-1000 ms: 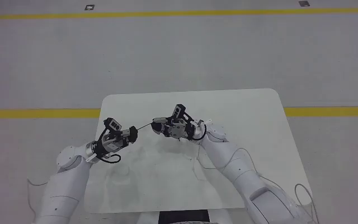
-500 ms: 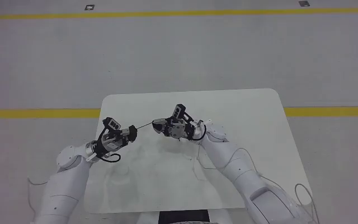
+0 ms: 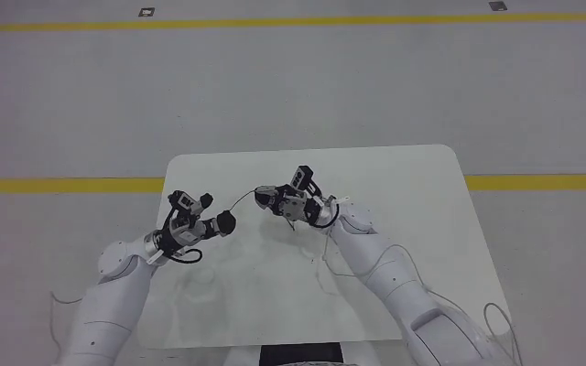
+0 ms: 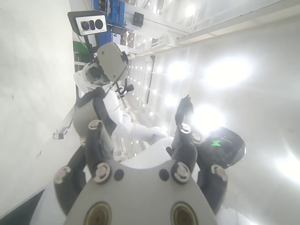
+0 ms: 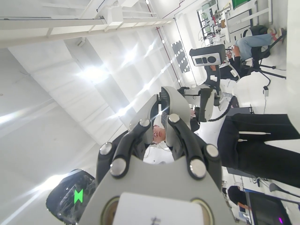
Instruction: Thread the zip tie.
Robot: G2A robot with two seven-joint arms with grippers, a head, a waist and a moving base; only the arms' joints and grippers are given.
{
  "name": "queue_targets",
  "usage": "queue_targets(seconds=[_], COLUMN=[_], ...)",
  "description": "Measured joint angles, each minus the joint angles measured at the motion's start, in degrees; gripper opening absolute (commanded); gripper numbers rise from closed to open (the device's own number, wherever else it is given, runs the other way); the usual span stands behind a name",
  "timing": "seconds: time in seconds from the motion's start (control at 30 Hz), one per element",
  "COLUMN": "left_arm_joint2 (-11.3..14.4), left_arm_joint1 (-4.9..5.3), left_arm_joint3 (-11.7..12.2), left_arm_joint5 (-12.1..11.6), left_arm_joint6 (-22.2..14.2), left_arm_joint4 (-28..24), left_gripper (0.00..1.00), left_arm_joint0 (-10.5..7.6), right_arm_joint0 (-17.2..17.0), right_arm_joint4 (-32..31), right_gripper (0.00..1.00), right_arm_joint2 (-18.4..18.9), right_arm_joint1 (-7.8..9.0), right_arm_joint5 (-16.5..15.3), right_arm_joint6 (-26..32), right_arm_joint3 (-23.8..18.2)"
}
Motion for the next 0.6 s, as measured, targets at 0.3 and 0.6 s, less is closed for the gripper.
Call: queue_targets(seconds=[0.3,0.6], left_arm_joint2=[-0.2,0.11], left_arm_joint1=[-0.02,-0.04], left_arm_joint3=[-0.25,-0.71], left_arm_joint5=[-2.45,-1.94], left_arm_joint6=[1.74,2.59], left_arm_joint4=[0.7,0.56], left_gripper=[1.0,1.0], left_arm_joint0=[0.04,0.0], right_arm_joint0=[-0.1,-0.7], right_arm_joint4=[-0.32,-0.69], right_gripper=[0.0,0.0], right_arm_joint2=[0.45,0.3], right_arm_joint1=[0.21,0.27], right_arm_joint5=[-1.13,-0.58], right_arm_joint6=[-0.05,-0.81], right_arm_joint3=[-0.47,-1.61])
